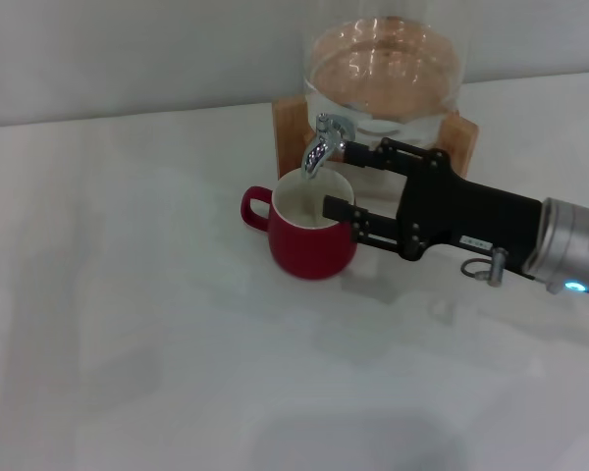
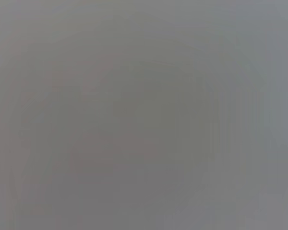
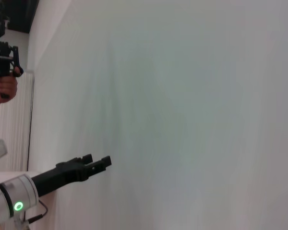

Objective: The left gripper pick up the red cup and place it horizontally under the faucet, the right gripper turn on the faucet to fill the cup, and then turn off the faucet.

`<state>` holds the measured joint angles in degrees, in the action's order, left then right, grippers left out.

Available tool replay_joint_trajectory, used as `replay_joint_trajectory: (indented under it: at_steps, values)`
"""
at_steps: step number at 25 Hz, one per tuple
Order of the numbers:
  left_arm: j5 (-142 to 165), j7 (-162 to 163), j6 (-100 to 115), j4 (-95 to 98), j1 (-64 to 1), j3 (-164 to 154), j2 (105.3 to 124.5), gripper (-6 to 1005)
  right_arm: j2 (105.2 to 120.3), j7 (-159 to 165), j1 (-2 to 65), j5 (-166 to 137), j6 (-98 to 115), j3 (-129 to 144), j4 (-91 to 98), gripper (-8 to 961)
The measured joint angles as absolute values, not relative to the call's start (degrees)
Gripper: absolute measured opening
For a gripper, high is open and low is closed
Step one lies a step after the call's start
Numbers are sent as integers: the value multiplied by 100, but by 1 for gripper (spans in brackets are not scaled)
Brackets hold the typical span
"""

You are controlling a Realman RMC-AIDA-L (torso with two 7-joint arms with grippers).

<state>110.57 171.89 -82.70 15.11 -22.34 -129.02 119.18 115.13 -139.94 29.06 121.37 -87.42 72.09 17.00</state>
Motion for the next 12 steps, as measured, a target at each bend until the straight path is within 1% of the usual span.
replay_joint_trajectory:
  at_steps: [7,12]
  values:
    - [11057,17184,-8247,1481,-2249,-12902,11918,835,11492,-13985,2552,12181,-8882,7161,1943,673]
    - [11057,17182,-8232,1473,-2250,-12902,11916,835,11481,-13932,2491,12170,-8889,7149,2003,673]
